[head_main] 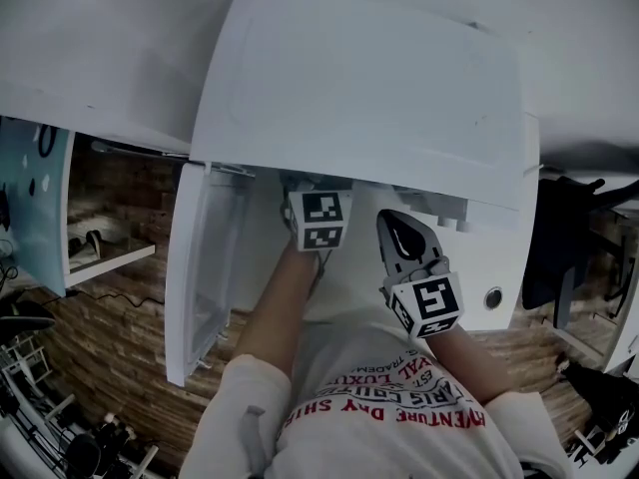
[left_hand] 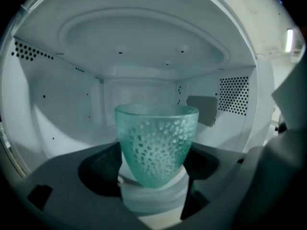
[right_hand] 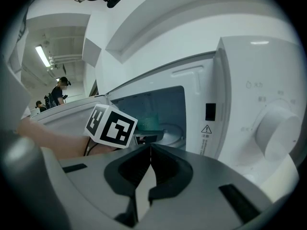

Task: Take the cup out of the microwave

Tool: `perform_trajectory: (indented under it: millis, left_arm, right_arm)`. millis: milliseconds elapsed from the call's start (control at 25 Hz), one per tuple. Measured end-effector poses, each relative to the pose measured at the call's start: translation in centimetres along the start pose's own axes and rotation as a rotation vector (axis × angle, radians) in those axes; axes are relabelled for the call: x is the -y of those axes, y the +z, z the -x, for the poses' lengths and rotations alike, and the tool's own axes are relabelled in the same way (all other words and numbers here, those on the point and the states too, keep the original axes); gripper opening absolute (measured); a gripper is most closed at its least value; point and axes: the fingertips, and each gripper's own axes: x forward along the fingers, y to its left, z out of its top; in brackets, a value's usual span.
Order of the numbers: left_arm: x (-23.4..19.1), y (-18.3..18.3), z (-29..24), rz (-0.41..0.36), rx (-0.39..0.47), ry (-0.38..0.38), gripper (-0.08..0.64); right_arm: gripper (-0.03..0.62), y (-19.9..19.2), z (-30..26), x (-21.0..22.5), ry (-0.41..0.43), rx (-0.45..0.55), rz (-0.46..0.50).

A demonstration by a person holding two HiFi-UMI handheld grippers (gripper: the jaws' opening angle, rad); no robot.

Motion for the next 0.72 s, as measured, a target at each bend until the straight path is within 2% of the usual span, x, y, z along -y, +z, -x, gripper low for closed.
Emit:
perform_trajectory:
  millis: [80, 440, 720]
  left_arm:
    - [-0.3, -0.1, 0.1, 0.001, 0.001, 0.025, 0.357]
    - [0.7, -0.6, 0.5, -0.003, -0.008, -0.012, 0.353]
    - [1.3, -0.6, 3.9, 0.013, -0.015, -0.041, 0.353]
  right_arm:
    - [0.012, -0.2, 0.1, 0.1, -0.004, -0.004, -0.001]
    - [0.012, -0.5, 0.2, 0.0, -0.009, -0.012, -0.01]
    - [0.012, -0.5, 1.0, -0.6, -0.001, 0.008, -0.012]
